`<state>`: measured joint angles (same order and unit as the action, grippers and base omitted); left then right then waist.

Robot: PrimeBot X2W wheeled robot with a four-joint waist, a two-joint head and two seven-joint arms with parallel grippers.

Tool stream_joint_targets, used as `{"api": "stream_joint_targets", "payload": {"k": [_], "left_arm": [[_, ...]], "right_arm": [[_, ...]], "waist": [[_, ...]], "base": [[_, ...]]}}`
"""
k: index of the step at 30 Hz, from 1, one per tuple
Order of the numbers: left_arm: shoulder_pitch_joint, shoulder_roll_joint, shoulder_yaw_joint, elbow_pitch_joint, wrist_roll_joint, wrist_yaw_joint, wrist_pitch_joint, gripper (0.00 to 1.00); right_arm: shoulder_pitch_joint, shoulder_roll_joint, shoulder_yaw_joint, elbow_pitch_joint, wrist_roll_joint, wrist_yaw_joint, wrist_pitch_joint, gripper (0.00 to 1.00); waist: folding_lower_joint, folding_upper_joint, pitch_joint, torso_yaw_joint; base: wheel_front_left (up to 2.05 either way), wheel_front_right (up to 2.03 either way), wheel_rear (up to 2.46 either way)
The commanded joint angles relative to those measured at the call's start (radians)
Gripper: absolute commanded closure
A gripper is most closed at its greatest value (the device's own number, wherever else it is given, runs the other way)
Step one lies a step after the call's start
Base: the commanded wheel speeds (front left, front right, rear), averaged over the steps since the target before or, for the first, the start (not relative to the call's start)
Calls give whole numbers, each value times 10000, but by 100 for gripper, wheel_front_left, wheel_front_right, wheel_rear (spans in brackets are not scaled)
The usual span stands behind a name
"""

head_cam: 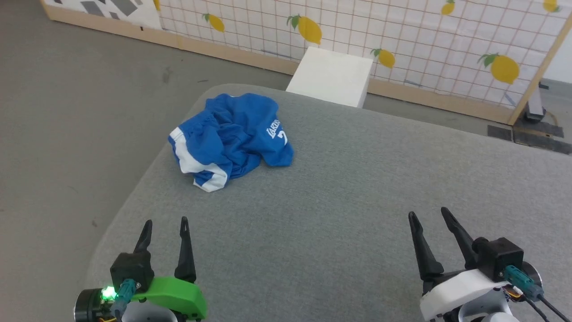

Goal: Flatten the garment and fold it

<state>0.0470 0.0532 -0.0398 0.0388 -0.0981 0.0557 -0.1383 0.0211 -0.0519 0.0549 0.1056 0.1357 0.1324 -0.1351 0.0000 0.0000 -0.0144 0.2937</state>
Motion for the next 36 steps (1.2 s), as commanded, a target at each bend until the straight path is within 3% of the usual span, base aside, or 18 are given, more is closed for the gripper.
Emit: {"api": "stream_joint_targets", "payload": {"k": [1, 28, 32, 36], "left_arm": [[191, -17, -18, 25, -102, 112, -118, 0], [277, -23, -167, 230, -603, 431, -673, 0], [52, 0, -95, 273, -761, 360, -751, 0], [-504, 148, -13, 366, -1174, -29, -823, 0]], "right_arm": [[104, 9, 22, 78, 216, -10, -144, 0], [-19, 13, 254, 547, 495, -13, -702, 0], [-35, 13, 311, 601, 520, -14, -780, 0], [-96, 14, 295, 636, 420, -14, -867, 0]], "waist": [[0, 0, -22, 117], [0, 0, 233, 963], [0, 0, 299, 1029], [0, 0, 473, 1043]], "base": [[0, 0, 0], [0, 0, 0], [0, 0, 0], [0, 0, 0]]}}
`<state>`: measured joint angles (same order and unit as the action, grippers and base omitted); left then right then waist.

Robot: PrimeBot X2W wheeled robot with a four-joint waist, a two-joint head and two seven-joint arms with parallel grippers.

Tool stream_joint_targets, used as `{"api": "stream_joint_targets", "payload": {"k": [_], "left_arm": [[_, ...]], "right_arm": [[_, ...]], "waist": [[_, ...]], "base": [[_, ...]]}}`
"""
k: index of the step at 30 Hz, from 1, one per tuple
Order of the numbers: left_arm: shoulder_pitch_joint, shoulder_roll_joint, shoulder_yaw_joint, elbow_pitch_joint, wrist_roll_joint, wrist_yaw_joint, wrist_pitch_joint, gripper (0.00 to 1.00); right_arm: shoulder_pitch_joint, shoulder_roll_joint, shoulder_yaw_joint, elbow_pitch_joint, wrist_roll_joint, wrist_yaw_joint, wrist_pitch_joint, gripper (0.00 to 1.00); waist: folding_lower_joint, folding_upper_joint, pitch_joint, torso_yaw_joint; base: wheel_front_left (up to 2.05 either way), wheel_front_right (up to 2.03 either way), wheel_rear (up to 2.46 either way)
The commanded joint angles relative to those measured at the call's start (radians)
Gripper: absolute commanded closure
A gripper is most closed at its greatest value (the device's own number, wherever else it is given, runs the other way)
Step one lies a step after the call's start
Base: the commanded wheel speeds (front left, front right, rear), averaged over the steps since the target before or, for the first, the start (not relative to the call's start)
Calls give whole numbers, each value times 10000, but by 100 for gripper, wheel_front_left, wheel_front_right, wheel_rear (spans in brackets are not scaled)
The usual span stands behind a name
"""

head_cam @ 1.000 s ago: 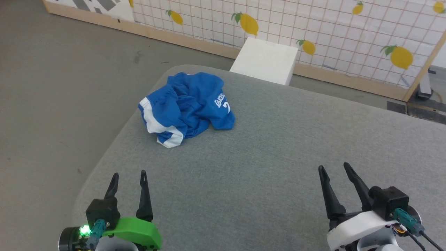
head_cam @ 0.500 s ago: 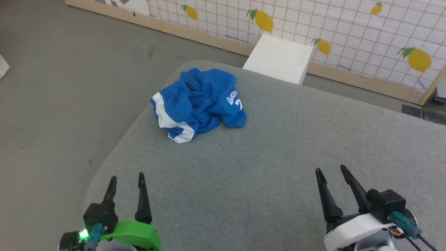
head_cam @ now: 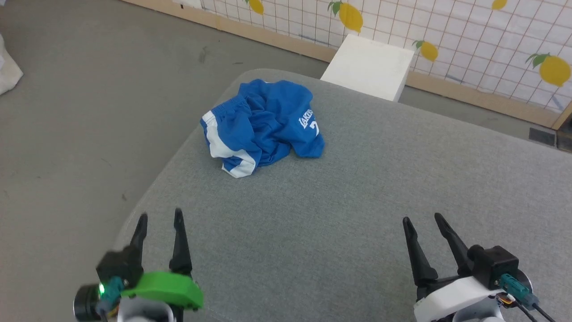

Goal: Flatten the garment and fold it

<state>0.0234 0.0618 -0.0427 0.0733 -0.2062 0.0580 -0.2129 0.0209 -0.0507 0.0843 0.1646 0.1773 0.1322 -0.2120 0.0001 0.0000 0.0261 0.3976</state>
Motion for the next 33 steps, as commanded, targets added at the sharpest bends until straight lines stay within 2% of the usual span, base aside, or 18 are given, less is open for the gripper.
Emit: {"api": "stream_joint_targets", "payload": {"k": [1, 8, 15, 18, 20, 24, 28, 33], "left_arm": [[-493, 150, -5, 67, -176, -192, -57, 0], [-2672, 583, 116, 898, -1225, -1043, 711, 0], [-5809, 1534, 418, 2627, -2324, -1461, 2622, 0], [-7106, 1938, 439, 3360, -2925, -1619, 3771, 0], [-7739, 2148, 113, 3597, -3386, -1779, 4715, 0], [-8417, 2587, -338, 3934, -4062, -1860, 6278, 0], [-8722, 2761, -617, 4365, -4534, -1871, 7696, 0], [-8754, 2810, -780, 4757, -4672, -1604, 8716, 0]], "right_arm": [[-111, 2, -24, 55, -34, -13, -121, 0], [-297, 4, -217, 65, -420, -14, -241, 0], [-805, 5, -851, -606, -1298, -15, 46, 0], [-947, 5, -1275, -934, -1516, -15, 120, 0], [-1012, 5, -1571, -1125, -1518, -15, 131, 0], [-1115, 5, -1890, -1439, -1536, -15, 126, 0], [-1179, 5, -2055, -1703, -1650, -15, 151, 0], [-1216, 5, -2134, -1897, -1720, -15, 191, 0]], "waist": [[-1, 0, 124, 3], [-1, 0, 826, -111], [-1, 0, 2339, -968], [-1, 0, 2987, -1409], [-1, 0, 3345, -1633], [-1, 0, 3904, -2041], [-1, 0, 4371, -2221], [-1, 0, 4728, -2258]], "base": [[0, 0, 0], [0, 0, 0], [0, 0, 0], [0, 0, 0], [0, 0, 0], [0, 0, 0], [0, 0, 0], [0, 0, 0]]}}
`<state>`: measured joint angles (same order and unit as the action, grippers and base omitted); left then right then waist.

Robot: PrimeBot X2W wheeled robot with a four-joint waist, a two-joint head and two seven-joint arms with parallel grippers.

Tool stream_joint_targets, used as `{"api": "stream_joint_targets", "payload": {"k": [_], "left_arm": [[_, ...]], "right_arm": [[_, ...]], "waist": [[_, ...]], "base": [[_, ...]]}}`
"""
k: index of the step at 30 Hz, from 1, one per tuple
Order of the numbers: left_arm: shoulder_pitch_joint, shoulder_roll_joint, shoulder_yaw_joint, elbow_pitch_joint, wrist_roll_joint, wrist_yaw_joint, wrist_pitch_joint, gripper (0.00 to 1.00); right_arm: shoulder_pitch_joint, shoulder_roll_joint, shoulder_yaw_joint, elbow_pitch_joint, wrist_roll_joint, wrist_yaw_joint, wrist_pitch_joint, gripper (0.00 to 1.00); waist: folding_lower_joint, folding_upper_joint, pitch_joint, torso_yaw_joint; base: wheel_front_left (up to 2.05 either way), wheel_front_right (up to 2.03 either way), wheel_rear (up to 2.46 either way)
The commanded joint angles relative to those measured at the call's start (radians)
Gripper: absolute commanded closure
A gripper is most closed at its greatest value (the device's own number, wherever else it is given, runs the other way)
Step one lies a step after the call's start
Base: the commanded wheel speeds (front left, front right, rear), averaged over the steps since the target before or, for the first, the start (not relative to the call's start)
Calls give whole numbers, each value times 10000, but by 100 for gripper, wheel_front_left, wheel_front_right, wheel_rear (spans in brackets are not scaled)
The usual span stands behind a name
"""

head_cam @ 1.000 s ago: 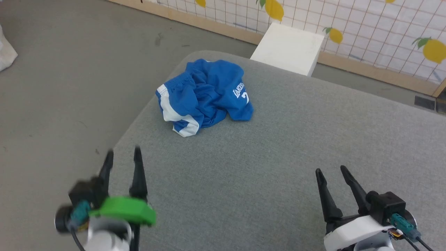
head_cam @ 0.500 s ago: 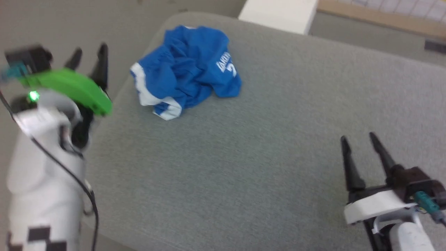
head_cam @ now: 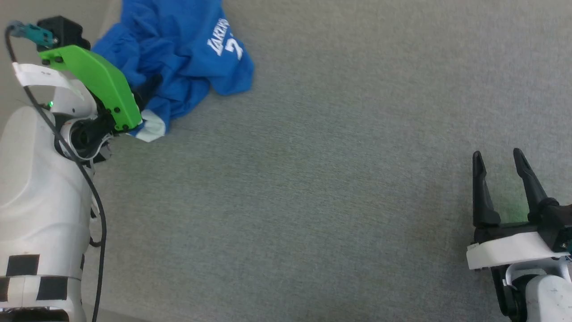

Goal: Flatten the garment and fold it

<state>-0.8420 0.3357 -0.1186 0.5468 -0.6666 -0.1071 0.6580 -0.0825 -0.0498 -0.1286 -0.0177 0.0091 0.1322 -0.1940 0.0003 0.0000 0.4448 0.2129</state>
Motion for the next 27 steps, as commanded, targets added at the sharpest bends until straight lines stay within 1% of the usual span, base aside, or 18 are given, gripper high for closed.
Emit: {"api": "stream_joint_targets", "payload": {"k": [1, 4, 8, 9, 10, 14, 15, 18, 19, 20, 22, 24, 27], "left_arm": [[-64, 58, -54, 113, -61, 134, 124, 0], [76, -89, -156, 347, -165, 246, 484, 0], [272, -248, -378, 384, -173, 146, 435, 0], [316, -286, -426, 388, -167, 101, 297, 59], [352, -302, -481, 371, -156, 50, 162, 100], [352, -5, -863, 160, 405, -121, -1120, 100], [283, 190, -946, 146, 755, -133, -1751, 100], [5, 579, -978, 183, 1521, 13, -3227, 100], [-129, 649, -928, 159, 1677, 84, -3694, 100], [-344, 700, -829, 96, 1873, 217, -4412, 100], [-692, 785, -867, 50, 2167, 229, -5172, 100], [-1112, 816, -868, 17, 2302, 214, -5661, 100], [-1789, 814, -933, -96, 2411, 157, -6014, 100]], "right_arm": [[-188, -4, -11, -110, -51, -15, 16, 0], [-190, -4, -43, -177, -70, -15, 44, 0], [-190, -4, -99, -237, -101, -15, 138, 0], [-204, -4, -101, -245, -108, -15, 158, 0], [-215, -4, -91, -247, -111, -15, 170, 0], [-251, -4, 0, -201, -69, -15, 169, 0], [-252, -4, 42, -140, -34, -15, 160, 0], [-210, -4, 193, 116, 69, -15, 128, 0], [-208, -4, 229, 194, 117, -15, 100, 0], [-207, -4, 263, 303, 171, -15, 60, 0], [-196, -4, 350, 528, 256, -15, -24, 0], [-203, -4, 463, 767, 395, -15, -122, 0], [-228, -4, 731, 1197, 671, -15, -247, 0]], "waist": [[-3, 0, 594, -403], [-3, 0, 677, -362], [-3, 0, 728, -263], [-3, 0, 728, -246], [-3, 0, 720, -238], [-3, 0, 598, -226], [-3, 0, 507, -232], [-3, 0, 184, -269], [-3, 0, 87, -279], [-3, 0, -64, -284], [-3, 0, -397, -316], [-3, 0, -777, -415], [-3, 0, -1421, -736]], "base": [[0, 0, 0], [0, 0, 0], [0, 0, 0], [0, 0, 0], [0, 0, 0], [0, 0, 0], [0, 0, 0], [0, 0, 0], [0, 0, 0], [0, 0, 0], [0, 0, 0], [0, 0, 0], [0, 0, 0]]}}
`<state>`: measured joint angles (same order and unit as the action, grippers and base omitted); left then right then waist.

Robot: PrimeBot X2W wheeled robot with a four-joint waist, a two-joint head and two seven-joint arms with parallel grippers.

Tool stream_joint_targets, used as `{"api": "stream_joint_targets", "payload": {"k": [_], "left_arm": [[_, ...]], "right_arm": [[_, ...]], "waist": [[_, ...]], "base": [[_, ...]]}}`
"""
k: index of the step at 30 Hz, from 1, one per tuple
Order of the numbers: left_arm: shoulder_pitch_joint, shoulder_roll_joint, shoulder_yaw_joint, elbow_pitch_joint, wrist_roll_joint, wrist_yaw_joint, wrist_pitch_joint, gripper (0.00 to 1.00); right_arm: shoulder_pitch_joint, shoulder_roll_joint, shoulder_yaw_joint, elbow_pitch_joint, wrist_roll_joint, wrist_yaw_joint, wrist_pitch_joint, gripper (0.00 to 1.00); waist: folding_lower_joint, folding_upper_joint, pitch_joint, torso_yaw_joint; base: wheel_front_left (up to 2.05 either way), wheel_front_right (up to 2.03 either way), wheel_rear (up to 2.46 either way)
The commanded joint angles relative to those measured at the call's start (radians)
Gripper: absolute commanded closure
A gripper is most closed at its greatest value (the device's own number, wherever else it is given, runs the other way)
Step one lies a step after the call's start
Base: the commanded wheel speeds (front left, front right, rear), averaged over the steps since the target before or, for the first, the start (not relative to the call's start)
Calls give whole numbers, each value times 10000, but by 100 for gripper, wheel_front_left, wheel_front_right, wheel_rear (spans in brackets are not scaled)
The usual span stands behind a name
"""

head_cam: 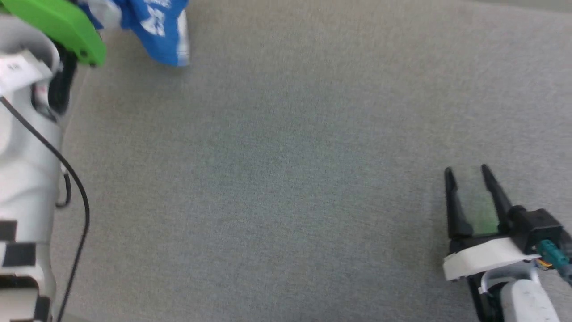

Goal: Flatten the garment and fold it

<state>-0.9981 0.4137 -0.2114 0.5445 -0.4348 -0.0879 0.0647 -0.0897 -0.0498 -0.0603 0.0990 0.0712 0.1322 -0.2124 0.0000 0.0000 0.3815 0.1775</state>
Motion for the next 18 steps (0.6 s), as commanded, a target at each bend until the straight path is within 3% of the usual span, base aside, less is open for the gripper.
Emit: {"api": "stream_joint_targets", "payload": {"k": [1, 10, 18], "left_arm": [[-485, -19, -15, -192, 63, -68, -181, 100], [-1547, -634, -702, -1277, -235, -295, 75, 100], [-633, -1877, -1545, -1923, -648, -277, 382, 100]], "right_arm": [[-171, -4, 163, 198, 135, -15, -107, 0], [-138, -4, 829, 1356, 1026, -15, -420, 0], [-60, -4, 760, 1868, 1403, -15, -487, 0]], "waist": [[0, 0, -1002, -533], [0, 0, -2388, -2017], [0, 0, -2776, -2838]], "base": [[0, 0, 0], [0, 0, 0], [0, 0, 0]]}}
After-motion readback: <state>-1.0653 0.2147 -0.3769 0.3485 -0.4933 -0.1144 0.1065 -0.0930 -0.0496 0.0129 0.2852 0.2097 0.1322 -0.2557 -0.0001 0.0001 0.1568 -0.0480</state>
